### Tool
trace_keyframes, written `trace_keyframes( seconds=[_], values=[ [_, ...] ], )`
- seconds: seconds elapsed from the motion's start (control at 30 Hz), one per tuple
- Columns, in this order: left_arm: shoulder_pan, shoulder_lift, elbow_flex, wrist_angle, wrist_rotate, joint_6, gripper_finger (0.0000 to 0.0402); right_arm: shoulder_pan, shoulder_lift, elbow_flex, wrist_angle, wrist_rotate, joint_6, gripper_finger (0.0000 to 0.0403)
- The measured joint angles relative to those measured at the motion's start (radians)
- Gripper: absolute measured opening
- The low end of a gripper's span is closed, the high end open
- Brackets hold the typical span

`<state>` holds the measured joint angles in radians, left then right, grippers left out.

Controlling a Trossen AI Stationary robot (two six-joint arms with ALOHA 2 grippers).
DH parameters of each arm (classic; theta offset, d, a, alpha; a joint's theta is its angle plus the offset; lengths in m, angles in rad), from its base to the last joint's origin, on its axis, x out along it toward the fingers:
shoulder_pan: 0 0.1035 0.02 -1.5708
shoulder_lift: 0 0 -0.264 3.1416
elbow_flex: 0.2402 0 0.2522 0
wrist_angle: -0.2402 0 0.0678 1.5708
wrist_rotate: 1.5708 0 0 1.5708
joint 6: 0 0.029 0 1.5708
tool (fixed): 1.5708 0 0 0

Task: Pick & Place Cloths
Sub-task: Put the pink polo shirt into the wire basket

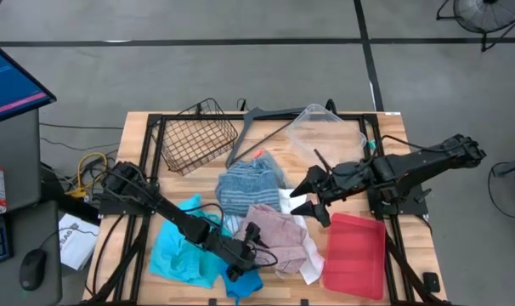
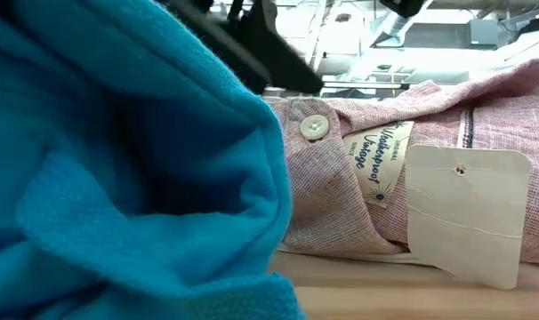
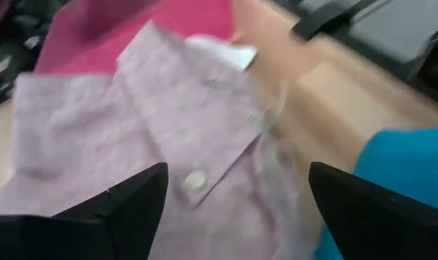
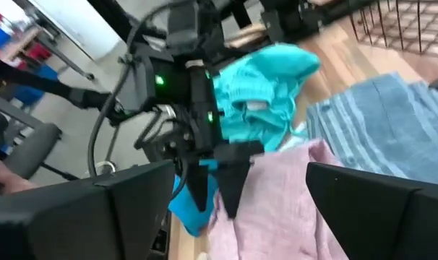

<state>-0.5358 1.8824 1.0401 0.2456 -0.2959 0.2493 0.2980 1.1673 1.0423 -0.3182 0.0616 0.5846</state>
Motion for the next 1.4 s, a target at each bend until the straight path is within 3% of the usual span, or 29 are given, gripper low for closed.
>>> trace_keyframes(
  seconds=[0.17, 0.63, 0.97, 1.13, 1.4],
  values=[
    [0.022, 0.000, 0.000, -0.094, 0.000, -0.042, 0.0330, 0.011, 0.019, -0.001, 0.000, 0.000, 0.000, 0.0309],
    [0.026, 0.048, 0.002, -0.133, 0.076, -0.045, 0.0331, 0.009, 0.032, 0.000, -0.001, 0.005, -0.001, 0.0309],
    [0.061, 0.129, 0.006, -0.138, 0.005, -0.110, 0.0325, 0.009, 0.032, 0.000, 0.000, 0.018, 0.016, 0.0309],
    [0.095, 0.117, 0.005, -0.174, -0.037, -0.098, 0.0273, 0.009, 0.032, 0.000, 0.007, 0.022, 0.018, 0.0309],
    [0.135, 0.116, 0.006, -0.220, -0.056, -0.126, 0.0104, 0.009, 0.032, 0.000, 0.012, 0.071, 0.018, 0.0309]
  ],
)
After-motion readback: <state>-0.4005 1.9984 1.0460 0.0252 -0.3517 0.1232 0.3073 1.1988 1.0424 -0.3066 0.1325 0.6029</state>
